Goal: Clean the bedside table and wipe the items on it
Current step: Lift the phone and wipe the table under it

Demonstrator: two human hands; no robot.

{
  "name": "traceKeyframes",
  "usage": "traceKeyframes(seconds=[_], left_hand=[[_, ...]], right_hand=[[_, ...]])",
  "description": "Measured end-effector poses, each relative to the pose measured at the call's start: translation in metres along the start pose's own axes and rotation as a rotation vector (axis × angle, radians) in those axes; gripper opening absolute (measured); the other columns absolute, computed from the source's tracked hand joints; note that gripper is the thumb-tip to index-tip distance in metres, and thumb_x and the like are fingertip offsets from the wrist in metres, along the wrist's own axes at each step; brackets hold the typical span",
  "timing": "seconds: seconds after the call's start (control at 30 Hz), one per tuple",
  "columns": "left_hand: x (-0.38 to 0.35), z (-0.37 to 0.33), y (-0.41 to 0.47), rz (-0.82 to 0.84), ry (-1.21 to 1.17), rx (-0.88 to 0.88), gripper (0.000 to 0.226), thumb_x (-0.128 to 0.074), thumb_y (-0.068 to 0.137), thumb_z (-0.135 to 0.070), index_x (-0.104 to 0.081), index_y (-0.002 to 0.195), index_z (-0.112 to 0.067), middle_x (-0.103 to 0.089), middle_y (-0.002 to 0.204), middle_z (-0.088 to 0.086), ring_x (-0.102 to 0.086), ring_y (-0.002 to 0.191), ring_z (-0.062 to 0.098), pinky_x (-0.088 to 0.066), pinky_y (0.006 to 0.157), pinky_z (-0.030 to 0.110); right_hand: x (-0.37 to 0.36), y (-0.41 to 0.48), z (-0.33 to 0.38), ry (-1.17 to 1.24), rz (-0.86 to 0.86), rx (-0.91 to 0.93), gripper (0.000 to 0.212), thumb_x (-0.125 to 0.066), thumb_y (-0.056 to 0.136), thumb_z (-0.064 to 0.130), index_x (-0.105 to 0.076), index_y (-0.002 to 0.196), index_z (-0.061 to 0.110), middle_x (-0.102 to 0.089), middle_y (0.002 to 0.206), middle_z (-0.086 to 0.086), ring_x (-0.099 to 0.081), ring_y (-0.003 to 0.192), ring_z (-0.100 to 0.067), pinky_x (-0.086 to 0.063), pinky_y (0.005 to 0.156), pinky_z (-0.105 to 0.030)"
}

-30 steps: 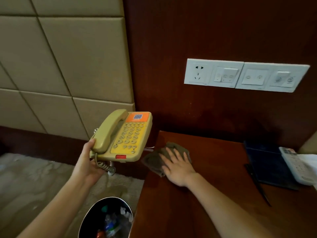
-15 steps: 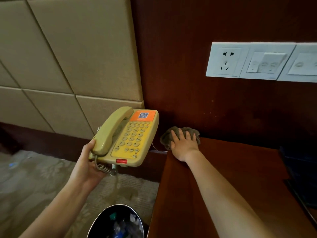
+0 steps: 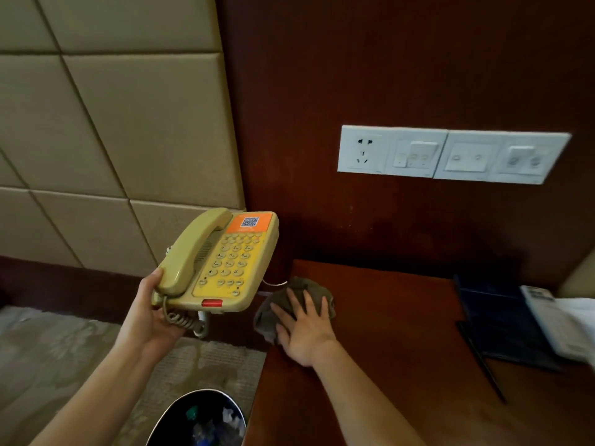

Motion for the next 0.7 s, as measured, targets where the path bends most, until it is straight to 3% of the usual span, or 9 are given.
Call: traceKeyframes(seconds=[0.13, 0.27, 0.37, 0.47, 0.53, 0.7], left_hand=[[-0.001, -0.003, -0.027, -0.012, -0.036, 0.001, 0.059, -0.059, 0.081, -0.052, -0.055, 0.128, -0.017, -0.066, 0.104, 0.009, -0.063, 0.09, 0.022, -0.048, 0.079, 0.036], [-0.007, 0.009, -0.06, -0.006, -0.105, 0.032, 0.045, -0.059, 0.083, -0.05, -0.059, 0.11, -0.014, -0.064, 0.103, 0.007, -0.061, 0.085, 0.018, -0.046, 0.071, 0.03], [-0.016, 0.018, -0.087, 0.0, -0.149, 0.047, 0.042, -0.058, 0.085, -0.049, -0.059, 0.104, -0.012, -0.063, 0.101, 0.008, -0.06, 0.087, 0.019, -0.047, 0.08, 0.03], [-0.024, 0.027, -0.106, 0.035, -0.177, 0.063, 0.043, -0.055, 0.087, -0.049, -0.059, 0.105, -0.011, -0.064, 0.099, 0.009, -0.061, 0.088, 0.02, -0.048, 0.081, 0.032], [-0.025, 0.03, -0.113, 0.058, -0.178, 0.064, 0.043, -0.055, 0.087, -0.05, -0.06, 0.105, -0.011, -0.065, 0.1, 0.01, -0.062, 0.088, 0.021, -0.048, 0.076, 0.033], [-0.019, 0.027, -0.121, 0.03, -0.171, 0.049, 0.042, -0.061, 0.084, -0.047, -0.059, 0.107, -0.012, -0.065, 0.096, 0.008, -0.063, 0.082, 0.018, -0.047, 0.068, 0.029]], right_hand=[[-0.016, -0.045, 0.015, 0.004, 0.006, 0.004, 0.055, -0.014, 0.098, 0.055, 0.003, 0.149, 0.044, 0.016, 0.16, 0.003, 0.018, 0.145, -0.031, 0.016, 0.111, -0.061], [-0.029, -0.094, 0.019, -0.024, 0.023, 0.013, 0.057, -0.014, 0.097, 0.057, 0.005, 0.149, 0.044, 0.016, 0.16, 0.003, 0.019, 0.145, -0.03, 0.015, 0.111, -0.061], [-0.033, -0.128, 0.009, -0.017, 0.022, 0.017, 0.058, -0.013, 0.095, 0.061, 0.003, 0.148, 0.046, 0.016, 0.16, 0.004, 0.019, 0.145, -0.027, 0.015, 0.112, -0.059], [-0.036, -0.157, -0.029, 0.001, 0.062, -0.02, 0.078, 0.012, 0.073, 0.077, 0.009, 0.146, 0.049, 0.026, 0.155, 0.01, 0.023, 0.144, -0.025, 0.015, 0.112, -0.056], [-0.037, -0.177, -0.07, 0.026, 0.06, -0.115, 0.088, 0.019, 0.062, 0.077, 0.013, 0.145, 0.05, 0.033, 0.148, 0.015, 0.025, 0.144, -0.025, 0.014, 0.113, -0.054], [-0.044, -0.204, -0.107, 0.054, 0.076, -0.376, 0.059, -0.005, 0.094, 0.063, 0.014, 0.147, 0.045, 0.028, 0.156, 0.003, 0.023, 0.144, -0.03, 0.011, 0.114, -0.059]])
Point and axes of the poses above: each hand's wrist, its own y-axis towards the middle knuckle, its own x-axis out of the back of the hand, z = x × y, the point moved 10 cm from there along y, towards the middle knuckle
